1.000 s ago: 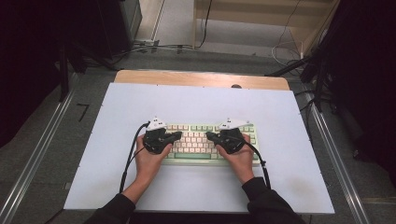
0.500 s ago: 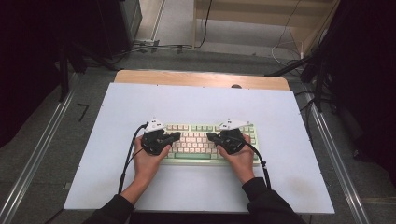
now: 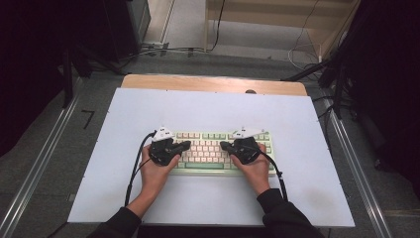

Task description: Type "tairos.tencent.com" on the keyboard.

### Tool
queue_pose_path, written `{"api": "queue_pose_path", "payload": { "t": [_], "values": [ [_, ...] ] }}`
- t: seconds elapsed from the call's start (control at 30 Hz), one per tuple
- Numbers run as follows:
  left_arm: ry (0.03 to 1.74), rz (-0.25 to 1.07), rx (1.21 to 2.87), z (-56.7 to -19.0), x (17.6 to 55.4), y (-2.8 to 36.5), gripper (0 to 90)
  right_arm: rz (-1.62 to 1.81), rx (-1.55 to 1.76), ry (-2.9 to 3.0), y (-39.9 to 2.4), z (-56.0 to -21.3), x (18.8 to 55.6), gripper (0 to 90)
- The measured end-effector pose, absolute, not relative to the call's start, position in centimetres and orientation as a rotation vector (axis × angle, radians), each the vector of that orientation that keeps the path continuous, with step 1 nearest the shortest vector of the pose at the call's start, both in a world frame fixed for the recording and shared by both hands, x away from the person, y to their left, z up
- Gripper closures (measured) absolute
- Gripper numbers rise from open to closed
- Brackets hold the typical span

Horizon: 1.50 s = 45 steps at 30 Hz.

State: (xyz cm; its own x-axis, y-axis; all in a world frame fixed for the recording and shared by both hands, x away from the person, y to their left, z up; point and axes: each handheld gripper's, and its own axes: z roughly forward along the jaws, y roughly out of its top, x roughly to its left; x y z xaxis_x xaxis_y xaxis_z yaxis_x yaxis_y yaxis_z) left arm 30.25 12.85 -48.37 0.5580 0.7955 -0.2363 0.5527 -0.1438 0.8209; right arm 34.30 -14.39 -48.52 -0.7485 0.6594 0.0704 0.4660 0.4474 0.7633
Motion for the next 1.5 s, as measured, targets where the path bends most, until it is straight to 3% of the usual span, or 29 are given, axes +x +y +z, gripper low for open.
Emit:
{"api": "queue_pose_path", "payload": {
  "t": [1.5],
  "values": [
    [1.112, 0.317, 1.816, -48.3, 30.0, 13.53, 90.0, 1.162, 0.964, 2.475, -14.32, -48.88, 34.16, 87.5]
  ]
}}
